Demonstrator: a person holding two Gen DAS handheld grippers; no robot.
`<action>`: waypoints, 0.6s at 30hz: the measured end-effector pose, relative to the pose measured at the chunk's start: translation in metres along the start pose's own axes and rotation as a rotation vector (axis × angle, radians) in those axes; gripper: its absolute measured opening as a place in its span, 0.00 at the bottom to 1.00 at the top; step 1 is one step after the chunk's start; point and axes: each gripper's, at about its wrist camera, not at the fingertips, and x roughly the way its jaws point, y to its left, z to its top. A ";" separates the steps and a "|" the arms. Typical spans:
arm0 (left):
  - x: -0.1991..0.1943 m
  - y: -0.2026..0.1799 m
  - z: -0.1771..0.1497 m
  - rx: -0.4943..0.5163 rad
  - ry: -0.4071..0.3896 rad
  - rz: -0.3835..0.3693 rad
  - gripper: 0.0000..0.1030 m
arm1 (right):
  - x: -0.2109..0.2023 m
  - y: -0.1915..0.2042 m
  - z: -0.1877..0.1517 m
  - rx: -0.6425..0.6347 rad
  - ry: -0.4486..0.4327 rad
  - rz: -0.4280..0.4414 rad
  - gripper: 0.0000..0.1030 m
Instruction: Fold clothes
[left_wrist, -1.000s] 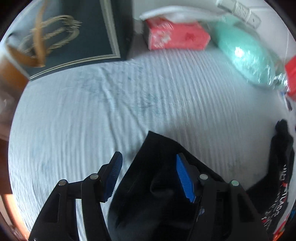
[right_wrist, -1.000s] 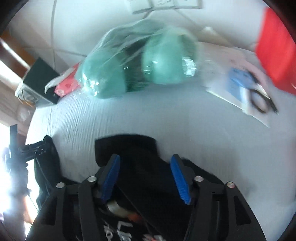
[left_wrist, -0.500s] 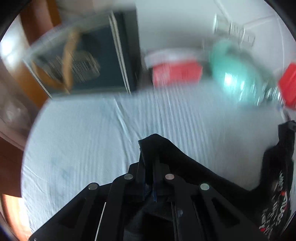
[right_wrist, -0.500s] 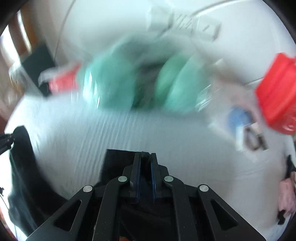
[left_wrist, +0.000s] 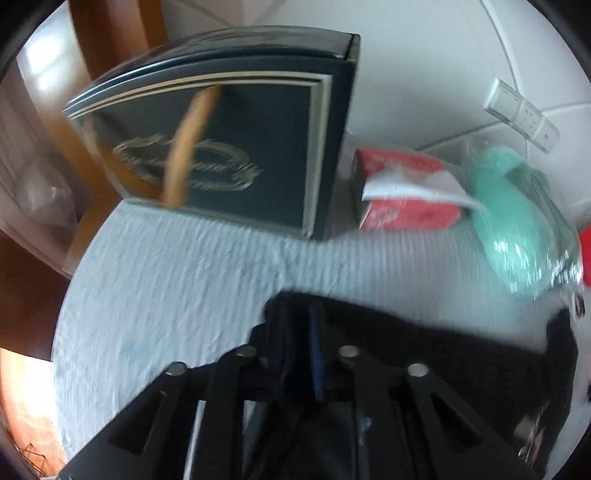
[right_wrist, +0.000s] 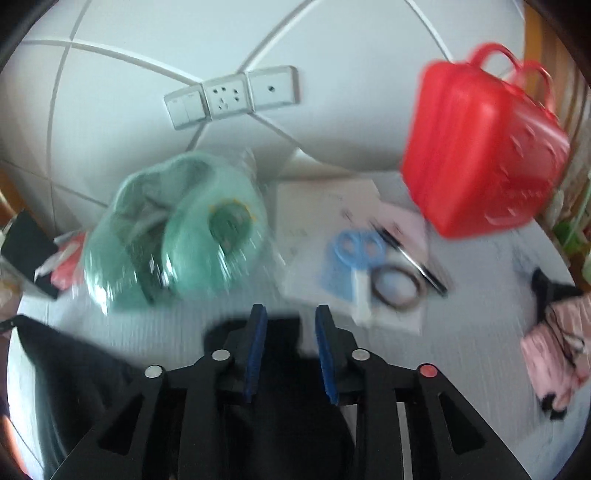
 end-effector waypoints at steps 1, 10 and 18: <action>-0.008 0.008 -0.010 0.005 0.003 0.003 0.40 | -0.005 -0.008 -0.011 0.008 0.013 0.001 0.28; -0.056 0.045 -0.130 0.014 0.077 0.012 0.57 | -0.056 -0.079 -0.105 0.110 0.127 -0.021 0.40; -0.049 0.048 -0.220 -0.044 0.178 -0.001 0.57 | -0.024 -0.086 -0.109 0.198 0.212 0.057 0.41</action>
